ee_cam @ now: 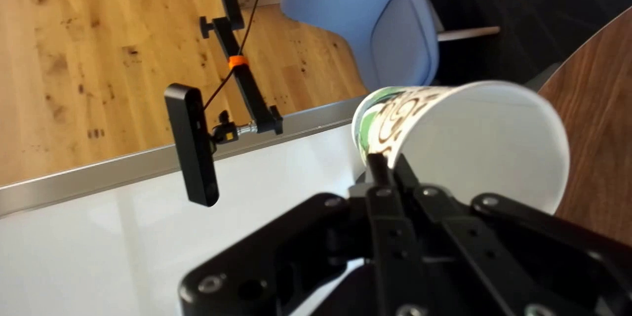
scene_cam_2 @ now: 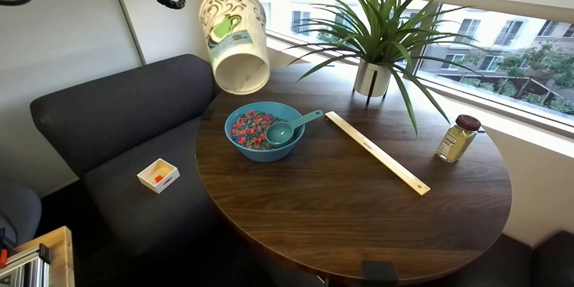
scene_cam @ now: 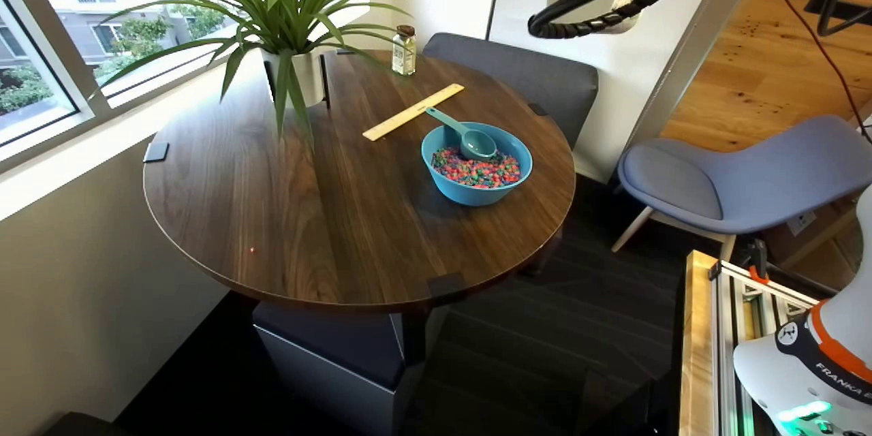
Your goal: Pour the contents of the paper cup into the blue bowl
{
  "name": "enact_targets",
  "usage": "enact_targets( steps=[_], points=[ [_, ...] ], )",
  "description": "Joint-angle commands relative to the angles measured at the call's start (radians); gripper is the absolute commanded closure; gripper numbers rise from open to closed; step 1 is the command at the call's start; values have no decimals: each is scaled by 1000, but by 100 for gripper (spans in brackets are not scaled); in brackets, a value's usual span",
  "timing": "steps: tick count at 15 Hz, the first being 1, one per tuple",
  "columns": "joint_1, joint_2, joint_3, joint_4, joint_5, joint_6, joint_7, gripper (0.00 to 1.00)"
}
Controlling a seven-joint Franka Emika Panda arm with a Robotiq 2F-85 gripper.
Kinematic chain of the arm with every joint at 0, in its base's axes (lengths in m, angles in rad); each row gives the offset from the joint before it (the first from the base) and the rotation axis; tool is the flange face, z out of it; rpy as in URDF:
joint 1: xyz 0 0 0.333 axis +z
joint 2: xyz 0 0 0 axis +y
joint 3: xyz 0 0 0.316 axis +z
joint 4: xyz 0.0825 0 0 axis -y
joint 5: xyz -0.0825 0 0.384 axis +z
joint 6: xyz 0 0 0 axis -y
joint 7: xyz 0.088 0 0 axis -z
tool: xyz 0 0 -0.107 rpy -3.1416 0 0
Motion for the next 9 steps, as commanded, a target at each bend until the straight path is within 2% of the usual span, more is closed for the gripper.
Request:
enact_targets(
  steps=[1,3,4,5,9],
  points=[
    [-18,-41,21,23,193,3,63,99],
    [-25,-44,20,50,305,11,101,99],
    [-113,-53,138,75,328,0,146,99],
    [-54,-39,42,84,404,26,144,99],
    [-112,-19,56,148,601,102,202,99]
  ],
)
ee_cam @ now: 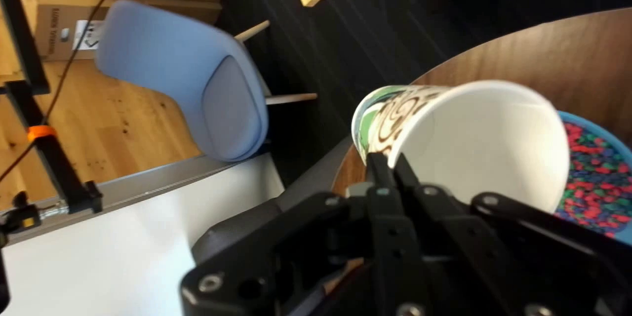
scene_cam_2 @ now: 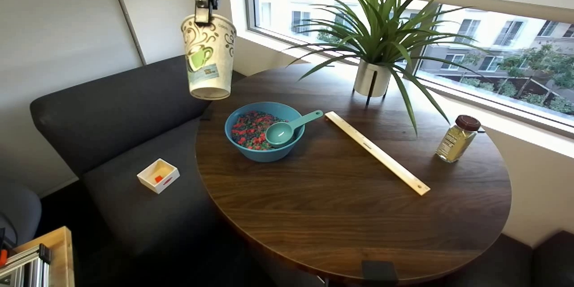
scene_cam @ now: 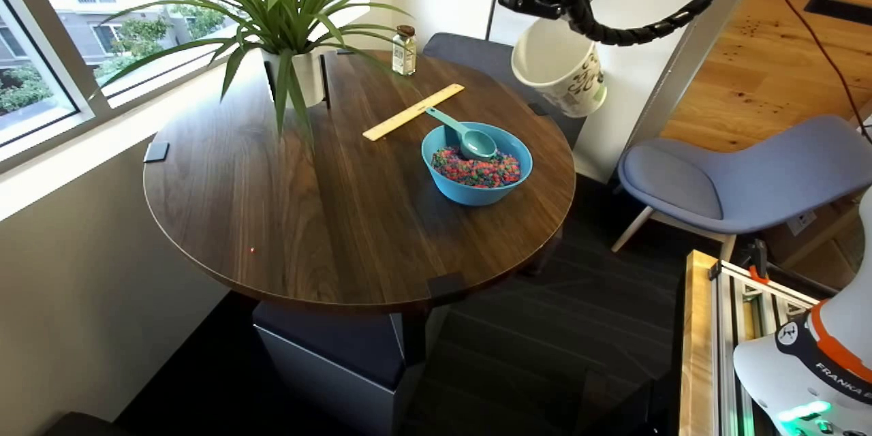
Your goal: Pour the contents of the paper cup into the blue bowl
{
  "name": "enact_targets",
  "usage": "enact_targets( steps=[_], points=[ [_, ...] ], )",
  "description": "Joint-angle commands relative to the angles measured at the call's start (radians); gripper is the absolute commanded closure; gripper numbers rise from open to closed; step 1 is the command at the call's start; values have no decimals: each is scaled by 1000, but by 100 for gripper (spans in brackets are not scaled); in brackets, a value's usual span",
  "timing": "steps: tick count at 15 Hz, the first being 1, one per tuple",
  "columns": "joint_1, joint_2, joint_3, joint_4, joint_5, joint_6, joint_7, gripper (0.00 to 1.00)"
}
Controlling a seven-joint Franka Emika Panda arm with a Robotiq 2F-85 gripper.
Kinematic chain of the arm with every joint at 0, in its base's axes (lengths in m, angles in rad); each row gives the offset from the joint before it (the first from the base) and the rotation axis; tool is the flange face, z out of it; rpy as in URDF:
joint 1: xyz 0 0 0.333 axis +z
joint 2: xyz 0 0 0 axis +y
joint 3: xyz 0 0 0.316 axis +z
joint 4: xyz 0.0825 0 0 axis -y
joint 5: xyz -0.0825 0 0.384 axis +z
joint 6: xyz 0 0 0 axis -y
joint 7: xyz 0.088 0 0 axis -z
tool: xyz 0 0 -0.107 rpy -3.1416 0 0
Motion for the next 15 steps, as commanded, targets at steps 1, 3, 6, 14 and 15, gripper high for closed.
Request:
enact_targets(
  steps=[1,3,6,14,15],
  points=[
    [-63,32,4,75,190,83,49,99],
    [-92,38,7,89,277,161,60,99],
    [-82,19,0,56,258,199,38,96],
    [-144,35,12,-6,492,594,112,99],
    [-147,36,12,-30,506,663,103,99]
  ],
)
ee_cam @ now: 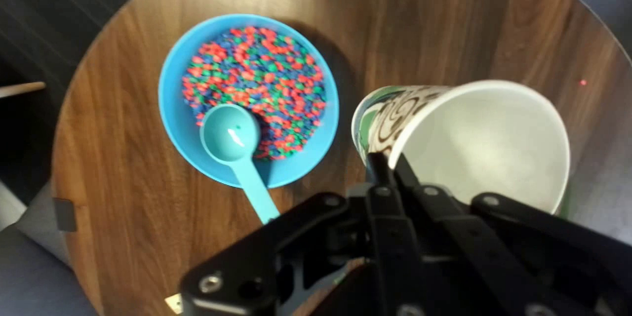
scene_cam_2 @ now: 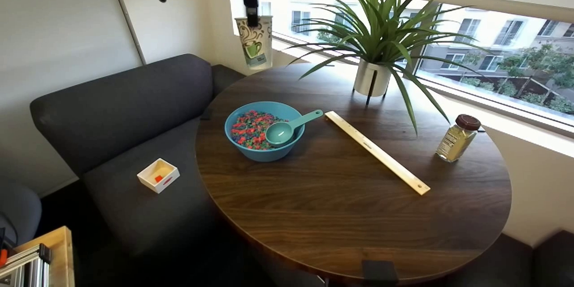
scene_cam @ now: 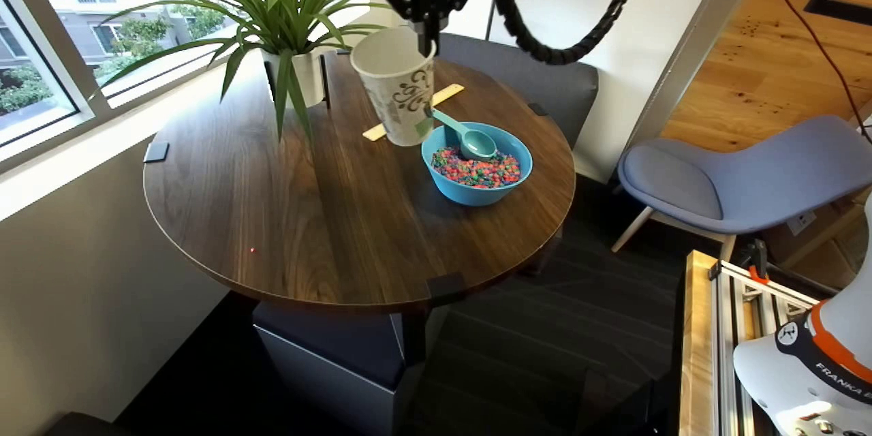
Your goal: Pour the contents of the paper cup into the blue bowl
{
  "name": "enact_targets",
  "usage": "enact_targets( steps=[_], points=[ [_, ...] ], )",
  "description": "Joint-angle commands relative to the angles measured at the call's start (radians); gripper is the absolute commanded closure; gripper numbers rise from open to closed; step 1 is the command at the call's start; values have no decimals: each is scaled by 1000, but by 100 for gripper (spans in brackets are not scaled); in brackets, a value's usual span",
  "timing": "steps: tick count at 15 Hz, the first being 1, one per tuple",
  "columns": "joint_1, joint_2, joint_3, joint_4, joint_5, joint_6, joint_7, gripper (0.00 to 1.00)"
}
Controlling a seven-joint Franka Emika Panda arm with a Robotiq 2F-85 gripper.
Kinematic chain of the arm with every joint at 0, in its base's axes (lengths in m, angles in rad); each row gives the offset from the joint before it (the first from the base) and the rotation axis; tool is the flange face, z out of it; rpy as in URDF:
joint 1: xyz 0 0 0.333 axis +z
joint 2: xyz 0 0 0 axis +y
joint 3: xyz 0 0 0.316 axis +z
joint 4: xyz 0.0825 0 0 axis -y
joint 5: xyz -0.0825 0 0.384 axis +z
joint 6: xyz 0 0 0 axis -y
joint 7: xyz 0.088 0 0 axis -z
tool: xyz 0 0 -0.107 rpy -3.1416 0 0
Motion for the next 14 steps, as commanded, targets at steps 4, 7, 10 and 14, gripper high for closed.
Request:
enact_targets(
  steps=[4,7,10,14],
  points=[
    [-26,-18,10,-191,111,378,-6,99],
    [-19,-28,5,-282,101,498,-7,99],
    [-22,-33,10,-342,116,553,4,99],
    [-188,-87,228,-405,87,470,43,99]
  ],
)
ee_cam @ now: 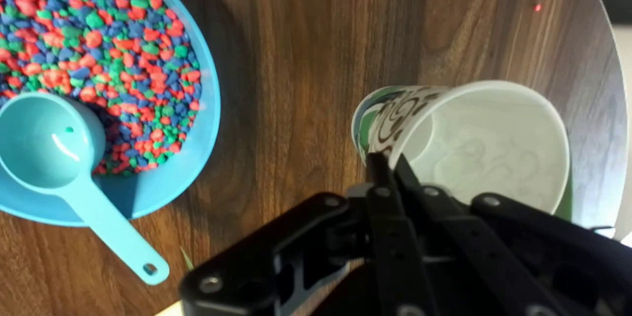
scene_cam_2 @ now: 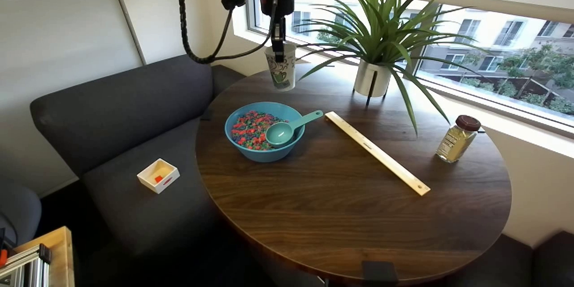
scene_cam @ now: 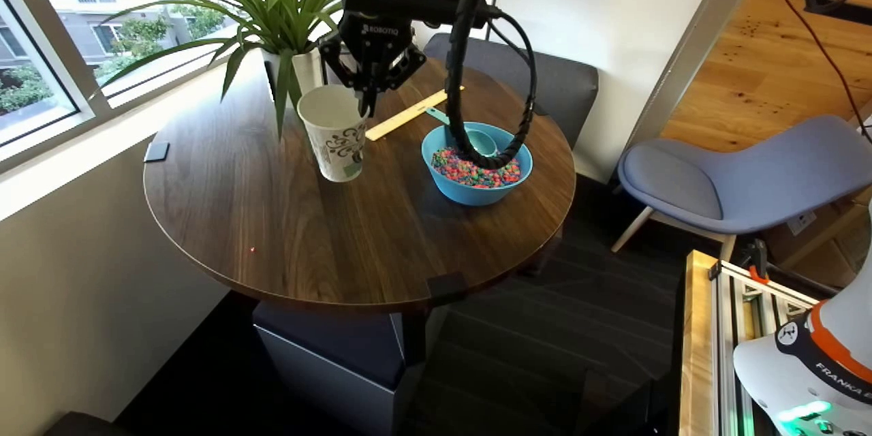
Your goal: Pour the contents of the paper cup into the blue bowl
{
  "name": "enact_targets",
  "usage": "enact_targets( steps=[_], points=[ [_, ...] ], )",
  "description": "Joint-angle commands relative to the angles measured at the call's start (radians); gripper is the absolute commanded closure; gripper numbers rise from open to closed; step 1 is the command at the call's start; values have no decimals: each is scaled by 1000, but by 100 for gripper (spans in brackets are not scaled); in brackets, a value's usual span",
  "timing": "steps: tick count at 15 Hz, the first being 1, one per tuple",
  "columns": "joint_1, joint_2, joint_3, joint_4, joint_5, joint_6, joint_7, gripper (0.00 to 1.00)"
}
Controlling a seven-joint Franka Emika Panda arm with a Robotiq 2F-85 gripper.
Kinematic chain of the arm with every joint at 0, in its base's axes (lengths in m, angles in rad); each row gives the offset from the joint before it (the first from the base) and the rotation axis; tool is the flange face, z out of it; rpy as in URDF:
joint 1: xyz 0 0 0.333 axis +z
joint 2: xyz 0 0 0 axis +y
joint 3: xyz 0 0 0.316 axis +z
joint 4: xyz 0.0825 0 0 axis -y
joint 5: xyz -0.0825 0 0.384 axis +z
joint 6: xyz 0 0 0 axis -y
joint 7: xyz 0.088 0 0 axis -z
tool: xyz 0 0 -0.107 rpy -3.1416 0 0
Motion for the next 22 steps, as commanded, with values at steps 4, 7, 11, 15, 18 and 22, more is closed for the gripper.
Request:
enact_targets(
  steps=[4,7,11,15,18,22],
  points=[
    [-187,-114,229,-166,-2,-5,27,99],
    [-226,-131,263,-217,-4,18,26,99],
    [-260,-128,288,-250,3,40,16,71],
    [-275,-142,300,-269,-5,34,11,50],
    [-276,-194,306,-279,-33,26,-11,27],
    [-285,-353,328,-344,-74,23,-167,1]
  ],
)
